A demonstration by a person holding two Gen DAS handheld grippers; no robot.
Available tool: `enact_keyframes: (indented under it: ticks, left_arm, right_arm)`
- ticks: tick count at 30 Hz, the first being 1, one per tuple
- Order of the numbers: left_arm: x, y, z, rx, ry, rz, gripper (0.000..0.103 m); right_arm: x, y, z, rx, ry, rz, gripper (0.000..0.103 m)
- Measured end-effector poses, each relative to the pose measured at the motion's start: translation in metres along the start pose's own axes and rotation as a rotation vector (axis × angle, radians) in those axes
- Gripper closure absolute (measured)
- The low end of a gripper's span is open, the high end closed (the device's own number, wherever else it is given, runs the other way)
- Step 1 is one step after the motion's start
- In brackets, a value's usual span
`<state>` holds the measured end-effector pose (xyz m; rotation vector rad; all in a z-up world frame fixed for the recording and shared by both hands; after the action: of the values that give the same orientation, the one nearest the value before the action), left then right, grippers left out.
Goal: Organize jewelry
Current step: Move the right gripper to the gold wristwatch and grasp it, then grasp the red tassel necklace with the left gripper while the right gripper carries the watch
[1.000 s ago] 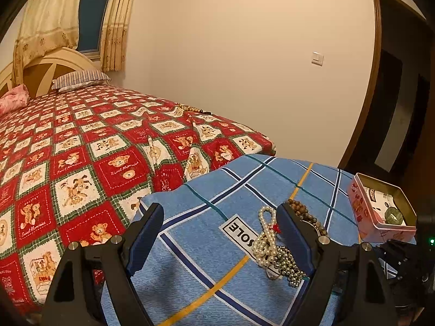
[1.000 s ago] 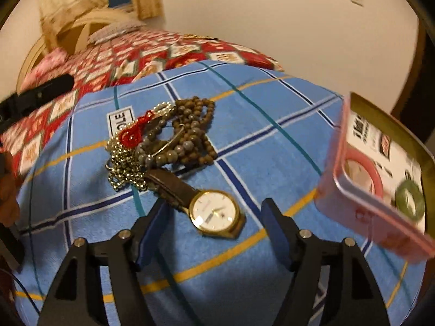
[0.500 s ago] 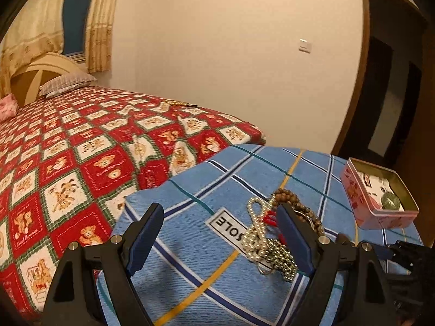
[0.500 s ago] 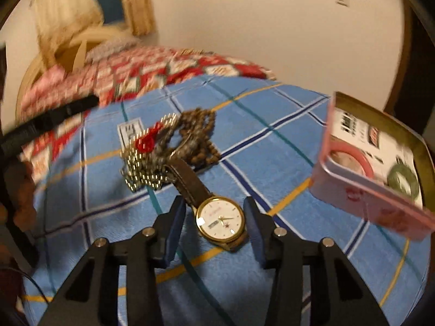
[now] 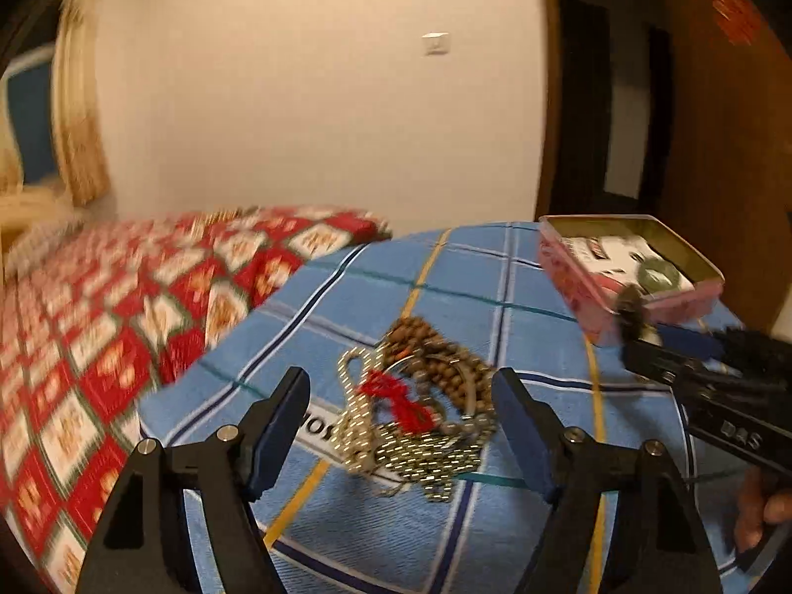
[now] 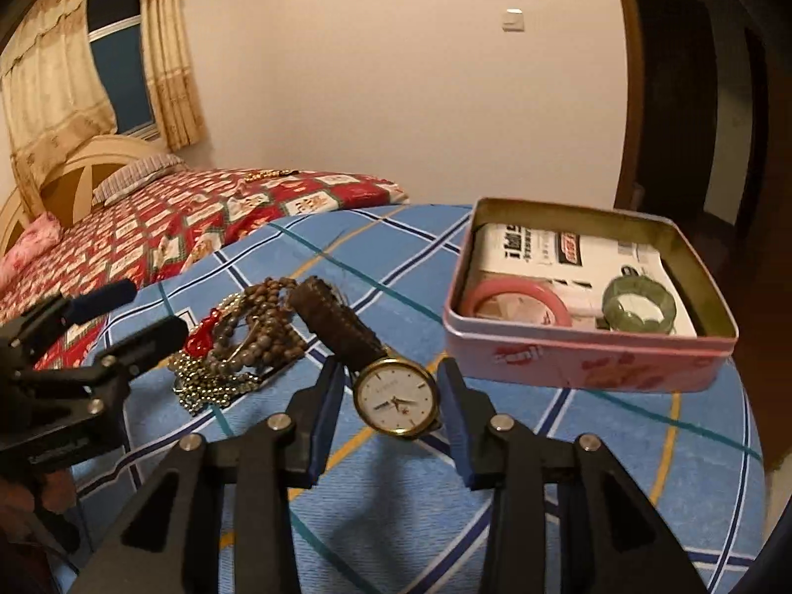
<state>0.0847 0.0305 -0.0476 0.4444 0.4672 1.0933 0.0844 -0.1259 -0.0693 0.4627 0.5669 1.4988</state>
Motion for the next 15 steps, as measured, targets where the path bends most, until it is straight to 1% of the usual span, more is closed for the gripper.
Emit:
enact_keyframes:
  ticks: [2, 3, 5, 7, 8, 9, 10, 11, 12, 14, 15]
  left_arm:
    - [0.015, 0.0, -0.002, 0.011, 0.079, -0.014, 0.027]
    - [0.019, 0.001, -0.004, 0.011, 0.1, -0.02, 0.027]
    - [0.021, 0.002, -0.005, 0.009, 0.121, -0.046, 0.027]
    - [0.019, -0.005, -0.007, 0.039, 0.113, -0.042, 0.028]
    - [0.018, -0.009, -0.007, 0.052, 0.106, -0.034, 0.031]
    - [0.017, -0.014, -0.007, 0.06, 0.102, -0.029, 0.041]
    - [0.015, -0.019, -0.007, 0.07, 0.102, -0.03, 0.048]
    - [0.015, -0.025, -0.008, 0.089, 0.109, -0.035, 0.062]
    - [0.016, -0.032, -0.01, 0.113, 0.119, -0.034, 0.07]
    - [0.017, -0.041, -0.013, 0.145, 0.134, -0.036, 0.072]
    - [0.016, -0.043, -0.014, 0.149, 0.135, -0.045, 0.072]
  right_arm:
    - [-0.001, 0.001, 0.001, -0.002, -0.008, 0.007, 0.061]
    - [-0.001, 0.002, 0.0, -0.003, -0.005, 0.006, 0.061]
    - [0.001, 0.002, 0.0, -0.007, 0.006, 0.003, 0.061]
    - [0.002, 0.005, 0.0, -0.018, 0.008, 0.005, 0.061]
    - [0.002, 0.006, 0.0, -0.019, 0.009, 0.005, 0.061]
    - [0.002, 0.006, 0.0, -0.021, 0.012, 0.002, 0.061]
    - [0.003, 0.007, 0.0, -0.022, 0.013, 0.001, 0.061]
    - [0.003, 0.007, 0.0, -0.024, 0.014, 0.002, 0.061]
    - [0.004, 0.008, 0.0, -0.024, 0.015, 0.001, 0.061]
    - [0.004, 0.008, 0.0, -0.024, 0.013, 0.002, 0.061]
    - [0.004, 0.007, 0.0, -0.023, 0.012, 0.002, 0.061]
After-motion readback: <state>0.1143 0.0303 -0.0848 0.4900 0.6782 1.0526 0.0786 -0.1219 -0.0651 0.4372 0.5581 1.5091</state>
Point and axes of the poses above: each gripper's, at about its wrist camera, not at the fingertips, and y roughly against the way its jaws point, x to its left, z to its top, the point moved 6 cm from there along -y, roughly the way its jaws point, and after that the axes turned 14 degrees about -z, right-handed, at the moved point
